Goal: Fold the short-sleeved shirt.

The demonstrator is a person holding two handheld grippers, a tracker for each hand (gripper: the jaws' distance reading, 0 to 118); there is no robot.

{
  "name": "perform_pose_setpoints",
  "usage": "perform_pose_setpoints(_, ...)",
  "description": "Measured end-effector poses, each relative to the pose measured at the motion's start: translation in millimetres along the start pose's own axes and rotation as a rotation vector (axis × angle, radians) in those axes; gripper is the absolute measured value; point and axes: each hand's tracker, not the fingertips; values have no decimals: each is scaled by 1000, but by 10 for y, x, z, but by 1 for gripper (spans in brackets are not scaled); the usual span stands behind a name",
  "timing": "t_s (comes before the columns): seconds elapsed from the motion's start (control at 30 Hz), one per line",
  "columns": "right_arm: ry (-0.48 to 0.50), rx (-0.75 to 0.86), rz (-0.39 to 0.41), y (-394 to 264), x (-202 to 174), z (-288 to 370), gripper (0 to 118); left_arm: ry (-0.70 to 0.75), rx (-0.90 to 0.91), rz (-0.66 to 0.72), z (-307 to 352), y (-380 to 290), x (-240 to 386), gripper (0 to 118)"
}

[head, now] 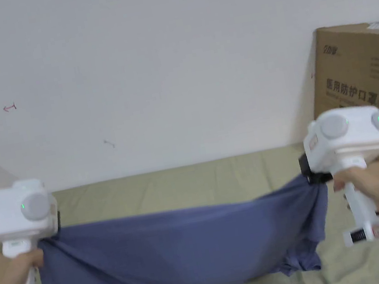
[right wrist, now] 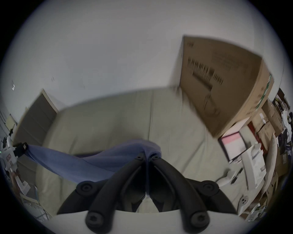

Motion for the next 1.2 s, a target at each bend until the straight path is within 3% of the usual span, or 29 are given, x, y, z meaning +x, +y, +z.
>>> perform_pose_setpoints(0.13, -9, -147, -39, -607, 45, -659, 1, -13, -133, 50, -467, -612, 99, 2)
perform_pose_setpoints(0.3, 1, -203, -60, -1158, 184, -815, 1, -25, -211, 45, -579, -1192, 77, 1)
perform_pose_setpoints(0.43, 85, -163, -121, -1586, 278, -421, 1, -50, -221, 70, -279, -1516, -97, 1)
perform_pose_setpoints(0.5, 113, -141, -49, -1846, 309, -127, 1, -79, -190, 47, 19, -1719, -209, 2)
perform_pose_setpoints(0.57, 75, -115, -38, -2176, 336, 172, 1, -65, -180, 39, 361, -1979, -312, 1)
perform_pose_setpoints(0.67, 115, -126, -87, -2643, 402, 533, 1, -89, -176, 85, 789, -2361, -496, 2)
perform_pose_setpoints(0.9, 110, -144, -81, -3627, 472, 1195, 1, -71, -182, 52, 1659, -3170, -830, 1)
perform_pose_setpoints(1.13, 109, -154, -106, -4244, 542, 1557, 1, -78, -187, 64, 2003, -3661, -1008, 2)
perform_pose_setpoints(1.2, 109, -138, -131, -4290, 546, 1581, 1, -78, -192, 67, 2024, -3718, -994, 11)
